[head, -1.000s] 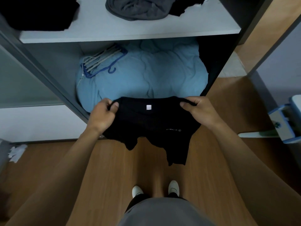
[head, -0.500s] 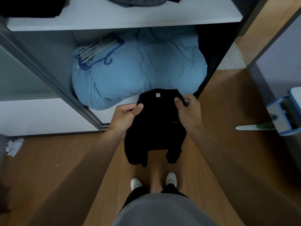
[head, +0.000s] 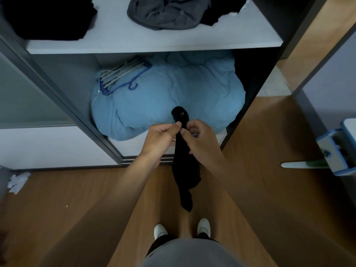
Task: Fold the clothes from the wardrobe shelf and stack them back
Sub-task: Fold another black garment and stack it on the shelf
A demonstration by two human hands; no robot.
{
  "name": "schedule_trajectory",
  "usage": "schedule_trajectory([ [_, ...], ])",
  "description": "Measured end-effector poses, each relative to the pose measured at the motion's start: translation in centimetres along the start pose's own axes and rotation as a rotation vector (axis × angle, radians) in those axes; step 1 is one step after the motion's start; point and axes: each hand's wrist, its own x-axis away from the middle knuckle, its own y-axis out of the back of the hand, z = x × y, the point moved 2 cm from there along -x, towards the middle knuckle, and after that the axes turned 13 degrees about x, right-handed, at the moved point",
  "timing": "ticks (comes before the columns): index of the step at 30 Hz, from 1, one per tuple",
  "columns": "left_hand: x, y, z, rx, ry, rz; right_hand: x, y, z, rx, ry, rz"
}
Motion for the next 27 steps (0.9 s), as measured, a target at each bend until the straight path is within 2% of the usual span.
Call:
schedule_trajectory([
  [7,0.0,1.6,-1.8,-0.054,-0.078,0.081,1.1,0.2,0.5,0.035,0.120,0.260],
  [8,0.0,1.8,-2.1,-0.062,-0.095,0.091,0.9,0.7,0.5,0.077,0.143,0.224],
  [11,0.2,2.2,-3.0,-0.141,-0.143,0.129,-0.3,3.1,0.9,0.254,0.276,-0.086],
  [12,0.3,2.3,-3.3,-0.178,-0.152,0.148,-0.8,3.8,1.4,0.278,0.331,-0.123],
  [17,0.6,1.8,-5.0,-0.323,-0.224,0.223,-3.1,4.0,3.9,0.365,0.518,0.182],
  [21,0.8,2.6,-5.3,-0.356,-0.322,0.161,-3.2,3.3,4.1,0.342,0.576,0.194],
  [24,1.0,3.3,-4.6,-0.354,-0.349,0.122,-2.9,2.8,4.4,0.295,0.605,0.159],
  [27,1.6,4.8,-3.3,-0.346,-0.369,0.120,-2.7,2.2,4.9,0.281,0.602,0.196],
])
